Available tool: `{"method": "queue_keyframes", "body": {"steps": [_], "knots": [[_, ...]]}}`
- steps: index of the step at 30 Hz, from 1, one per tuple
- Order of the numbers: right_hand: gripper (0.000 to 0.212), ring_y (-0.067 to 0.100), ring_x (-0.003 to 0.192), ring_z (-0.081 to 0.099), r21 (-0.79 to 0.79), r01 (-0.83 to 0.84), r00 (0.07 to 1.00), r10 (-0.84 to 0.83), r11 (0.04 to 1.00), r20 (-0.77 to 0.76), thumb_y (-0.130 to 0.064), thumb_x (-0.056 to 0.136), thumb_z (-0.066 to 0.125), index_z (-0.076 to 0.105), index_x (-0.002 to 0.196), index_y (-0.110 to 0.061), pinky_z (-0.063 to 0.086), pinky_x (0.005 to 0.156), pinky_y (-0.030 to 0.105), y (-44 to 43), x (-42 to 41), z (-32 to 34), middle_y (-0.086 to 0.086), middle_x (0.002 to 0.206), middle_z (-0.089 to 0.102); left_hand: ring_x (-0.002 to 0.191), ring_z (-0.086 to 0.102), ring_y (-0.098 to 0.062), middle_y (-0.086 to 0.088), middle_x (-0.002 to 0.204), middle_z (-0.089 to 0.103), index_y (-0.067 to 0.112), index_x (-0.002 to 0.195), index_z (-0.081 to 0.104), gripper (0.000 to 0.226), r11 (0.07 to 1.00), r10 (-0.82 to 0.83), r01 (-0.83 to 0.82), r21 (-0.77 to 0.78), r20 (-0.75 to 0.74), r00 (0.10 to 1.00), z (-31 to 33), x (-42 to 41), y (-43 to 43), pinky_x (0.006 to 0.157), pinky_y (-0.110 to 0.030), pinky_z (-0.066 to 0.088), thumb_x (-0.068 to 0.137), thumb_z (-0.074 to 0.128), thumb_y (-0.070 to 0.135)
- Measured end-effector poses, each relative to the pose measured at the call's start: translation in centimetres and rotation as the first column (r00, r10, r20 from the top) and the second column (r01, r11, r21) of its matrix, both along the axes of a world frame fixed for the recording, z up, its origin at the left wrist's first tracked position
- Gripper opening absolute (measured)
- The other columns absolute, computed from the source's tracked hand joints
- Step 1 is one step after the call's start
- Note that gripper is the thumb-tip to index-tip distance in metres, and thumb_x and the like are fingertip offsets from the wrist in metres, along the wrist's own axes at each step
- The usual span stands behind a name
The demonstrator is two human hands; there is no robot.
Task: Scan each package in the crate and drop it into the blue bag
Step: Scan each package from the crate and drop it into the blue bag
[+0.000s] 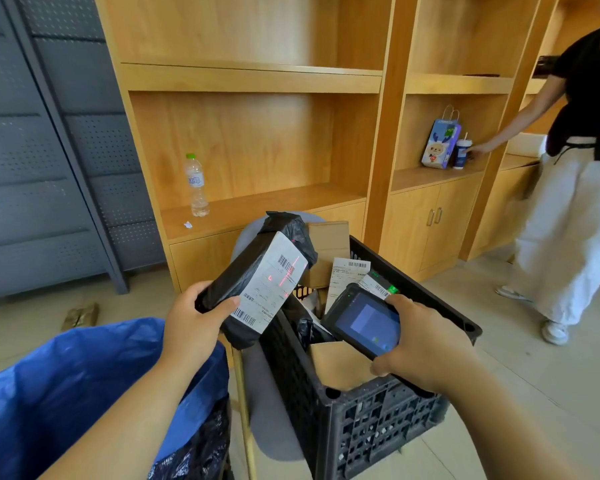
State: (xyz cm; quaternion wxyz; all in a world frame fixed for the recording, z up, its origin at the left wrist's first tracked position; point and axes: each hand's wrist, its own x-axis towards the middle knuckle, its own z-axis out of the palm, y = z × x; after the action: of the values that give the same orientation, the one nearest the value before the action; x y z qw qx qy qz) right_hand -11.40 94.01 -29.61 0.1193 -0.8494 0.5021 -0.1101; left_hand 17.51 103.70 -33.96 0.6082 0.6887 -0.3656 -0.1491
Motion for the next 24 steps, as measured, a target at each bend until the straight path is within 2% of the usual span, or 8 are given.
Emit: {"method": "queue_keyframes", "body": {"steps": [4,8,12,15,19,24], "knots": [[0.082,0.013,0.08,0.052,-0.026,-0.01,1.0,0.01,1.0,0.029,-0.053,0.052,0.076,0.038,0.12,-0.027,0.042,0.054,0.026,0.5,0.3,-0.1,-0.01,0.096,0.049,0.094,0.065,-0.017,0.008,0.097,0.065,0.039,0.092,0.057,0.028,1.0,0.002,-0.002,-0.011,0.005,1.0,-0.3,0.2,0.9,0.076,-0.045,0.059,0.081,0.075,0.021],[0.081,0.012,0.077,0.051,-0.019,-0.032,0.999,0.032,0.999,0.002,-0.054,0.049,0.076,0.038,0.117,-0.03,0.04,0.051,0.026,0.9,1.1,-0.2,-0.012,0.092,0.048,0.096,0.065,-0.019,0.006,0.1,0.066,0.03,0.103,0.058,0.03,0.999,0.042,-0.042,0.006,-0.022,0.999,-1.1,0.9,2.0,0.078,-0.047,0.058,0.08,0.076,0.023],[0.083,0.012,0.077,0.048,-0.015,-0.071,0.996,0.07,0.997,-0.048,-0.055,0.047,0.074,0.037,0.118,-0.032,0.031,0.049,0.022,1.3,1.7,-0.6,-0.012,0.093,0.048,0.094,0.066,-0.017,0.007,0.098,0.067,0.032,0.102,0.058,0.029,0.998,0.067,-0.067,0.009,-0.025,0.997,-1.5,1.7,2.9,0.077,-0.046,0.059,0.08,0.075,0.024],[0.078,0.01,0.076,0.049,-0.016,-0.083,0.996,0.082,0.996,-0.037,-0.058,0.047,0.074,0.038,0.112,-0.032,0.033,0.049,0.023,1.5,2.1,-0.7,-0.012,0.093,0.05,0.093,0.066,-0.016,0.009,0.097,0.066,0.033,0.102,0.057,0.03,0.997,0.077,-0.077,0.012,-0.01,0.997,-1.6,2.0,3.4,0.075,-0.043,0.059,0.08,0.075,0.024],[0.072,0.005,0.069,0.039,-0.061,-0.09,0.995,0.087,0.994,-0.055,-0.058,0.049,0.074,0.038,0.106,-0.034,0.025,0.047,0.02,1.7,2.5,-0.6,-0.014,0.088,0.045,0.092,0.065,-0.013,0.011,0.096,0.065,0.036,0.099,0.056,0.029,0.996,0.084,-0.084,0.012,0.014,0.996,-1.8,2.2,3.9,0.073,-0.04,0.059,0.08,0.075,0.024],[0.067,0.0,0.065,0.036,-0.062,-0.094,0.994,0.091,0.994,-0.054,-0.056,0.05,0.074,0.036,0.101,-0.034,0.025,0.047,0.02,2.0,2.9,-0.6,-0.016,0.084,0.043,0.094,0.065,-0.015,0.008,0.099,0.065,0.03,0.105,0.058,0.032,0.995,0.102,-0.102,0.011,-0.005,0.995,-2.2,2.8,4.4,0.073,-0.041,0.06,0.08,0.076,0.024]]}}
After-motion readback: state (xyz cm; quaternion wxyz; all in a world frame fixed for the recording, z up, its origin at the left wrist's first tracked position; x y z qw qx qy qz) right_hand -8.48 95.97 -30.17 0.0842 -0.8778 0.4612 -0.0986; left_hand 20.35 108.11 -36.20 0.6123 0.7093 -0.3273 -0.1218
